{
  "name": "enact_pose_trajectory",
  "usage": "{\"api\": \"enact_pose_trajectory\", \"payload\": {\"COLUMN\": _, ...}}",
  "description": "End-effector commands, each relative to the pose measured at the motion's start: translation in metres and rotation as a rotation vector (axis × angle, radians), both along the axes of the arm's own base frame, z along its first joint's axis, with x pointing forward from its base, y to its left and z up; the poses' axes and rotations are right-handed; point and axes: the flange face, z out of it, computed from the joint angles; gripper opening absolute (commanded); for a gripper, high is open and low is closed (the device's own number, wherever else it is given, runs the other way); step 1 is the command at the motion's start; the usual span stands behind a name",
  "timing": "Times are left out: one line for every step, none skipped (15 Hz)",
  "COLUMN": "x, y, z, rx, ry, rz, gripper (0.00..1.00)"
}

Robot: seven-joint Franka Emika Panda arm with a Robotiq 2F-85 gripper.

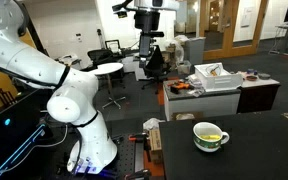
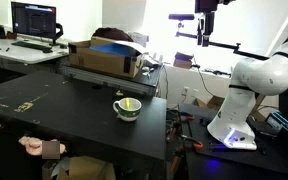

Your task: Put the yellow sharpie on the table

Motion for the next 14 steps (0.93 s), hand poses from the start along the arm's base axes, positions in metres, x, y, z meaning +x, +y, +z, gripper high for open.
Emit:
{"api": "enact_pose_trajectory", "payload": {"x": 0.000, "y": 0.000, "z": 0.001, "rx": 0.000, "ry": 0.001, "rz": 0.000, "gripper": 1.00}}
{"api": "enact_pose_trajectory", "payload": {"x": 0.000, "y": 0.000, "z": 0.001, "rx": 0.000, "ry": 0.001, "rz": 0.000, "gripper": 1.00}}
{"api": "enact_pose_trajectory", "payload": {"x": 0.000, "y": 0.000, "z": 0.001, "rx": 0.000, "ry": 0.001, "rz": 0.000, "gripper": 1.00}}
{"api": "enact_pose_trajectory", "payload": {"x": 0.000, "y": 0.000, "z": 0.001, "rx": 0.000, "ry": 0.001, "rz": 0.000, "gripper": 1.00}}
{"api": "enact_pose_trajectory", "payload": {"x": 0.000, "y": 0.000, "z": 0.001, "rx": 0.000, "ry": 0.001, "rz": 0.000, "gripper": 1.00}}
{"api": "enact_pose_trajectory", "payload": {"x": 0.000, "y": 0.000, "z": 0.001, "rx": 0.000, "ry": 0.001, "rz": 0.000, "gripper": 1.00}}
{"api": "enact_pose_trajectory", "payload": {"x": 0.000, "y": 0.000, "z": 0.001, "rx": 0.000, "ry": 0.001, "rz": 0.000, "gripper": 1.00}}
{"api": "enact_pose_trajectory", "payload": {"x": 0.000, "y": 0.000, "z": 0.001, "rx": 0.000, "ry": 0.001, "rz": 0.000, "gripper": 1.00}}
{"api": "enact_pose_trajectory", "payload": {"x": 0.000, "y": 0.000, "z": 0.001, "rx": 0.000, "ry": 0.001, "rz": 0.000, "gripper": 1.00}}
{"api": "enact_pose_trajectory", "payload": {"x": 0.000, "y": 0.000, "z": 0.001, "rx": 0.000, "ry": 0.001, "rz": 0.000, "gripper": 1.00}}
{"api": "enact_pose_trajectory", "payload": {"x": 0.000, "y": 0.000, "z": 0.001, "rx": 0.000, "ry": 0.001, "rz": 0.000, "gripper": 1.00}}
{"api": "enact_pose_trajectory", "payload": {"x": 0.004, "y": 0.000, "z": 0.001, "rx": -0.004, "ry": -0.003, "rz": -0.004, "gripper": 1.00}}
{"api": "enact_pose_trajectory", "payload": {"x": 0.007, "y": 0.000, "z": 0.002, "rx": -0.010, "ry": -0.012, "rz": -0.006, "gripper": 1.00}}
{"api": "enact_pose_trajectory", "payload": {"x": 0.011, "y": 0.000, "z": 0.004, "rx": -0.016, "ry": -0.022, "rz": -0.012, "gripper": 1.00}}
